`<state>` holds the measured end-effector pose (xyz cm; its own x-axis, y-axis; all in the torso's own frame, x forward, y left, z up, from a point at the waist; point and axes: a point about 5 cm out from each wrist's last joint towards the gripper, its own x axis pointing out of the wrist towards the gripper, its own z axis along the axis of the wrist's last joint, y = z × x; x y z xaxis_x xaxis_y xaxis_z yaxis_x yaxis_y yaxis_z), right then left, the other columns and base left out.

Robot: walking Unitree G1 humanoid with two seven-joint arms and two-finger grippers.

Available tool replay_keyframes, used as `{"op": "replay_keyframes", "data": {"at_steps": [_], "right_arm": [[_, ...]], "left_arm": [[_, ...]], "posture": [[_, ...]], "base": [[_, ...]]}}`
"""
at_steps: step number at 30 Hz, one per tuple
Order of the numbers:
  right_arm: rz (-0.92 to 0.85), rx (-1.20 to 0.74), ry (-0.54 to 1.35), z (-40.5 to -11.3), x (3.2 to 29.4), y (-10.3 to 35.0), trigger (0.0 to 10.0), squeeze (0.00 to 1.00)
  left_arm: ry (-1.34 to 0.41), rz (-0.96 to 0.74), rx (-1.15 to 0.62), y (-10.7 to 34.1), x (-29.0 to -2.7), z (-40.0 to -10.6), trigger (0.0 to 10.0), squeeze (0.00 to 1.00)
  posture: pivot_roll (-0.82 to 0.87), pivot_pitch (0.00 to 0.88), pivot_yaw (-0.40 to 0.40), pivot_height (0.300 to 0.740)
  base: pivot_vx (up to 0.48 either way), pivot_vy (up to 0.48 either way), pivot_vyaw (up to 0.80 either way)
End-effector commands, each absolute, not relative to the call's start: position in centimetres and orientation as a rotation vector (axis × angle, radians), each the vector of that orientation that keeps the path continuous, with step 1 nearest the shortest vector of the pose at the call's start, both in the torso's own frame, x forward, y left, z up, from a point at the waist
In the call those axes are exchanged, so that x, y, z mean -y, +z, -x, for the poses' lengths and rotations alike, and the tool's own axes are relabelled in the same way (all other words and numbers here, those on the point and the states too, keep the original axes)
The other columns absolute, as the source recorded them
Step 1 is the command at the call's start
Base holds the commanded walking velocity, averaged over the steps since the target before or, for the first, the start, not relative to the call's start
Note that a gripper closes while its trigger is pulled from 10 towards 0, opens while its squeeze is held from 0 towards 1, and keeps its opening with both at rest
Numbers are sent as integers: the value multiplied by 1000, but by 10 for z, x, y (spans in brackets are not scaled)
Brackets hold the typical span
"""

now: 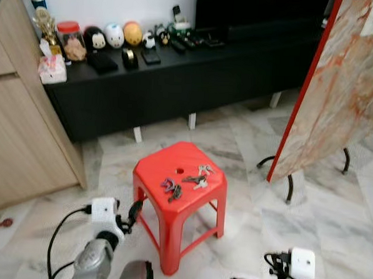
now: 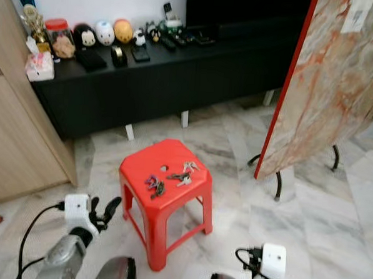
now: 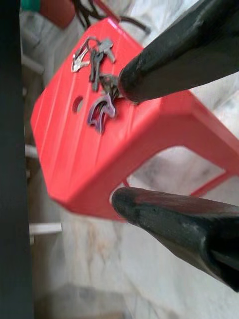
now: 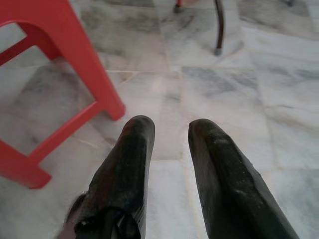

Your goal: Hang keys on a hook

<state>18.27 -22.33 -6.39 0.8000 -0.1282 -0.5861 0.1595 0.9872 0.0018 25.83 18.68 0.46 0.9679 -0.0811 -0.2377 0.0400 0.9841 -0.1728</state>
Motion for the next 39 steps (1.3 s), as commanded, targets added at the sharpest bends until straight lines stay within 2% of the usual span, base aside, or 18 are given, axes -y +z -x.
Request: {"op": "replay_keyframes", "data": {"at_steps": [1,6,19,31,39], "right_arm": [[-57,-635,-164,-180,226,-65,10000,0],[-59,-639,-157,-180,224,-66,10000,0],[-58,-643,-152,-180,223,-66,10000,0],[-73,-659,-144,-177,221,-69,10000,0],[-79,-670,-138,-174,222,-70,10000,0]], "left_arm": [[-64,152,-249,4,-188,-258,10000,0],[-75,134,-247,4,-188,-258,10000,0],[-67,134,-240,5,-190,-257,10000,0],[-56,117,-263,3,-192,-259,10000,0],[11,98,-268,4,-200,-263,10000,0]], "posture": [[-22,0,-45,620],[-18,0,-46,620],[-17,0,-46,620],[-27,0,-41,620],[-34,0,-43,620]], "base": [[240,0,0],[266,-108,0],[302,-352,0],[0,0,0],[0,0,0]]}}
